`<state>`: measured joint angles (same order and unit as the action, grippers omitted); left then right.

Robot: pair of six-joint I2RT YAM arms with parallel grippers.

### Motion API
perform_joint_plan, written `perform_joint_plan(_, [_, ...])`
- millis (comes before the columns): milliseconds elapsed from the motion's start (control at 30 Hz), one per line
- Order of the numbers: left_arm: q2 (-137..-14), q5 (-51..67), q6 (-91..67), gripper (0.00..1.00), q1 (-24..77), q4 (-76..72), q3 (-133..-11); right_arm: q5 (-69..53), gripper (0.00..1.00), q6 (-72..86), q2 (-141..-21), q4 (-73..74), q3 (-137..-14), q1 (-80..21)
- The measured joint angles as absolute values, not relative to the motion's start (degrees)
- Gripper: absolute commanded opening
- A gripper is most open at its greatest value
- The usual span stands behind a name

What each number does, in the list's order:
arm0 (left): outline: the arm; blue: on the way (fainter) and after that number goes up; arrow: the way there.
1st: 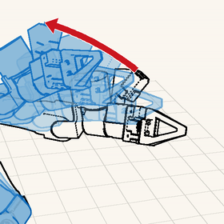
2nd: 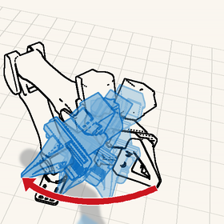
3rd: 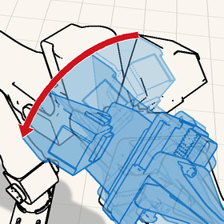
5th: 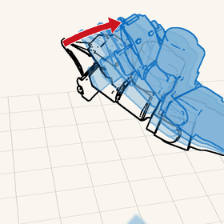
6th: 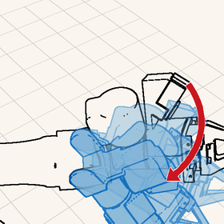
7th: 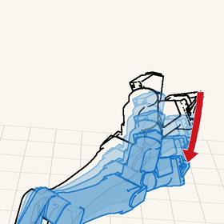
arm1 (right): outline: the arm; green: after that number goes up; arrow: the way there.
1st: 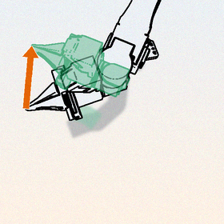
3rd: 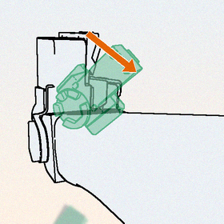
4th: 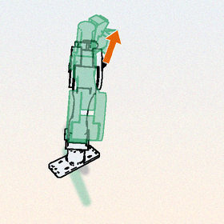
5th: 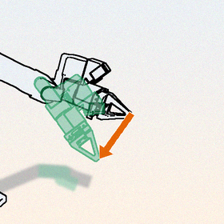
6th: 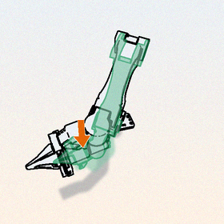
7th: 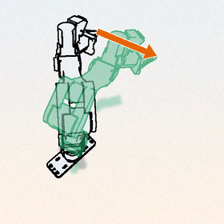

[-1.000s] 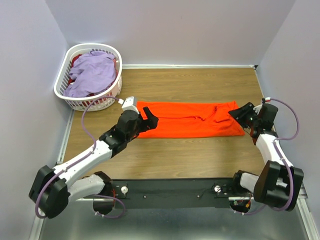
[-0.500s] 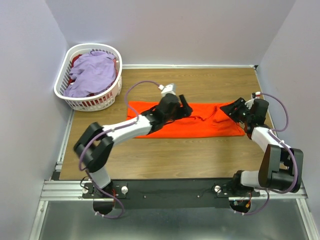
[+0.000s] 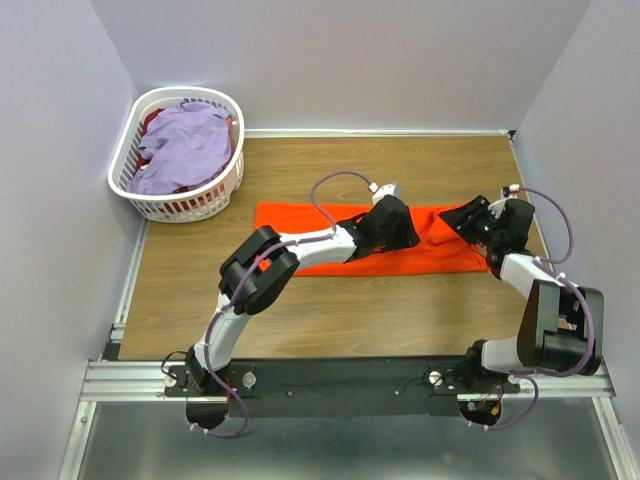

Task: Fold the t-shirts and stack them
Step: Fold the tshirt

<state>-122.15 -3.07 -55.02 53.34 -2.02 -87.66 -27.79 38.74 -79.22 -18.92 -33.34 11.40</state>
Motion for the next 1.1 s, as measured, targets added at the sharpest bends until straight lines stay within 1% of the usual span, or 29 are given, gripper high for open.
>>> perform_joint_plan(200, [-124.66,-3.22,-56.25,0.58,53.21,-0.49,-88.38,-27.81,0.53,38.96,-79.61,-20.03,-33.23,11.4])
perform_joint_plan(567, [-127.83,-5.56,-59.11,0.55,52.49,-0.38,-93.41,-27.92,0.53,39.0,-80.49,-20.97,-32.8,11.4])
perform_joint_plan(1100, [-128.73,-5.58,-61.17,0.55,51.55,-0.3,-93.17,-27.97,0.53,39.0,-81.12,-21.41,-32.8,11.4])
